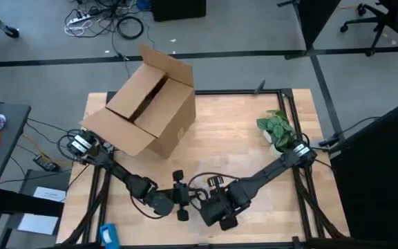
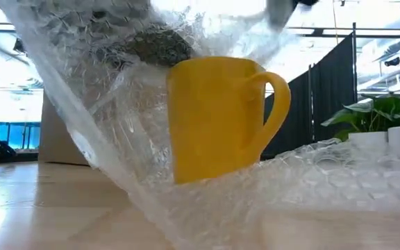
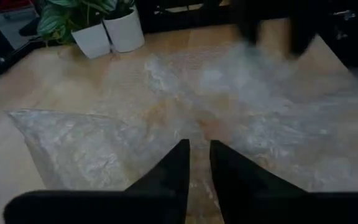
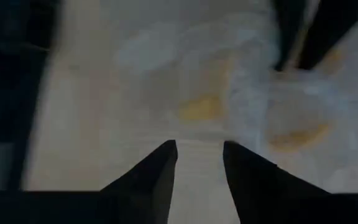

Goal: Wrap mug
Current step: Wrap the yellow mug with the bubble wrap

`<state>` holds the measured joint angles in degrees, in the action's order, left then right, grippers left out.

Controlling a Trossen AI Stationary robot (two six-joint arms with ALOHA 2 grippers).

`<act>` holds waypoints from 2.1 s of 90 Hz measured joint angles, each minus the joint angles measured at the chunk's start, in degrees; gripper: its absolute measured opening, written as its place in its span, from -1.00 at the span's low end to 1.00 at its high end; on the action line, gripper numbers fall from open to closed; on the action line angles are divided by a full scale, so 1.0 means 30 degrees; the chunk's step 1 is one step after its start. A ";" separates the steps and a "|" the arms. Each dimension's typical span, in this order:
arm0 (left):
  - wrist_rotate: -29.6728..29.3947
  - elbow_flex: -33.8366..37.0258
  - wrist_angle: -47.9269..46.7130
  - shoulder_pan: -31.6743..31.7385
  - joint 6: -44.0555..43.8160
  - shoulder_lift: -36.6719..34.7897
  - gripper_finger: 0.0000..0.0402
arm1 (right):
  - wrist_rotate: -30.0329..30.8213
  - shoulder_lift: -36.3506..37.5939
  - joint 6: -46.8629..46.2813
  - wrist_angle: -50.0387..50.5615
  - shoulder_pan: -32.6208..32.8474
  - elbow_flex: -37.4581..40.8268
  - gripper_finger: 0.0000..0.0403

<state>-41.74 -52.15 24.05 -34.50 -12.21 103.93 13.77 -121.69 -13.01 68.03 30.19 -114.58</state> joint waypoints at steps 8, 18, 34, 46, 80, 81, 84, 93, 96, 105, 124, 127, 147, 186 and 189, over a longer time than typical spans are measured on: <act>0.0000 0.0003 0.0025 0.0000 0.0064 0.0003 -0.76 | 0.1477 0.0000 0.0985 -0.1450 -0.0611 0.0558 -0.49; -0.0125 0.0017 0.0014 0.0000 0.0666 -0.0064 -0.76 | 0.0965 0.0000 0.2514 -0.3708 -0.1555 0.1360 -0.54; -0.0760 0.0141 -0.2486 -0.0732 0.1900 -0.1987 -0.76 | -0.1786 0.0020 0.2543 -0.5750 -0.2908 0.3739 -0.63; -0.1698 0.0059 -0.4446 -0.1799 0.2084 -0.4340 -0.76 | -0.2498 0.0121 0.2504 -0.6988 -0.3312 0.5390 -0.65; -0.1258 0.0213 -0.7550 -0.2499 -0.1027 -0.4577 -0.76 | -0.4003 -0.0055 0.2238 -0.7056 -0.3519 0.5108 -0.78; -0.1249 0.0268 -0.7499 -0.2439 -0.1054 -0.4411 -0.76 | -0.3999 -0.0060 0.2187 -0.7010 -0.3515 0.5049 -0.78; -0.1207 0.0361 -0.7407 -0.2273 -0.1075 -0.3997 -0.76 | -0.3974 -0.0092 0.2037 -0.6714 -0.3498 0.4765 -0.80; -0.0609 0.0370 -0.6896 -0.1550 -0.0874 -0.3322 -0.76 | -0.3977 -0.0082 0.1066 -0.5464 -0.3368 0.3805 -0.83; -0.0392 0.0348 -0.6525 -0.1295 -0.0711 -0.3252 -0.76 | -0.3981 -0.0073 0.0750 -0.5240 -0.3318 0.3556 -0.84; 0.0315 0.0345 -0.5381 -0.0654 -0.0310 -0.2816 -0.76 | -0.3979 -0.0073 0.0176 -0.3920 -0.3090 0.2626 -0.84; 0.0949 0.0331 -0.3418 -0.0182 0.1007 -0.2509 -0.76 | -0.3025 -0.0073 -0.0469 -0.1184 -0.2566 0.0283 -0.84; 0.0984 0.0338 -0.3335 -0.0182 0.1049 -0.2489 -0.76 | -0.2859 -0.0059 -0.0578 -0.0499 -0.2482 -0.0200 -0.84; 0.1020 0.0331 -0.3130 -0.0182 0.1054 -0.2496 -0.76 | -0.2538 -0.0022 -0.1365 0.2753 -0.2306 -0.2658 -0.84; 0.1013 0.0331 -0.3103 -0.0182 0.0998 -0.2496 -0.76 | -0.1579 0.0015 -0.0444 0.0404 -0.2292 -0.1513 -0.87; 0.1013 0.0331 -0.3103 -0.0186 0.0998 -0.2496 -0.76 | -0.1707 0.0015 -0.0347 -0.0221 -0.2420 -0.0854 -0.87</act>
<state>-38.70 -51.16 14.74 -35.06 -9.21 96.44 8.65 -121.64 -14.05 67.37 22.92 -117.15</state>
